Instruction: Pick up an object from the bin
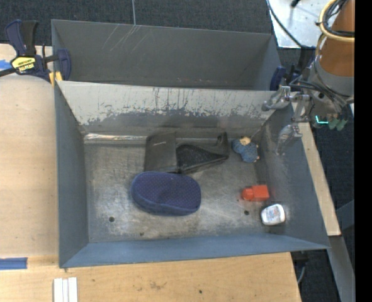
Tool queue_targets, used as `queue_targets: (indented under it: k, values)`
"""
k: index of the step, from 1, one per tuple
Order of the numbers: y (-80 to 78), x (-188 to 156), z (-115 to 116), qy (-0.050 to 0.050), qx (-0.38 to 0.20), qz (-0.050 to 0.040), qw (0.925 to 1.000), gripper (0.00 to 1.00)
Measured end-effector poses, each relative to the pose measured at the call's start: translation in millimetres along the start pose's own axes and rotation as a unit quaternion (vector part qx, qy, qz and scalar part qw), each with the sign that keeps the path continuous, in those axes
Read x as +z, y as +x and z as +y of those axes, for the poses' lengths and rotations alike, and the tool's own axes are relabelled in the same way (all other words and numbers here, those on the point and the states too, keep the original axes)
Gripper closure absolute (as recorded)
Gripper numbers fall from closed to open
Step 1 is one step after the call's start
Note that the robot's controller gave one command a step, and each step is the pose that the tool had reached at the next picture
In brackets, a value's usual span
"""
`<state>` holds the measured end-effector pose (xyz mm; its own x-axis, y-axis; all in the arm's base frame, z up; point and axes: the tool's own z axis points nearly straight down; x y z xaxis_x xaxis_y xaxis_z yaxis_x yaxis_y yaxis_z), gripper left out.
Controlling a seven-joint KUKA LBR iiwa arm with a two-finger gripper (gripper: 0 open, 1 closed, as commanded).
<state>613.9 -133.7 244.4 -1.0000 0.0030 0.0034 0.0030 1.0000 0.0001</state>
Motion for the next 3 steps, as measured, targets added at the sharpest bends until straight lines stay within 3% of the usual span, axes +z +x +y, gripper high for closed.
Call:
queue_targets:
  k: [1, 2, 3]
  values:
    - [-0.2, 141, 61, 0.002, 0.024, -0.0176, 0.9996, 0.0]
    - [-4.4, 149, 44, 0.005, -0.096, -0.0287, 0.995, 0.0]
    - [7.6, 162, 44, 0.002, -0.098, -0.0063, 0.9952, 1.0]
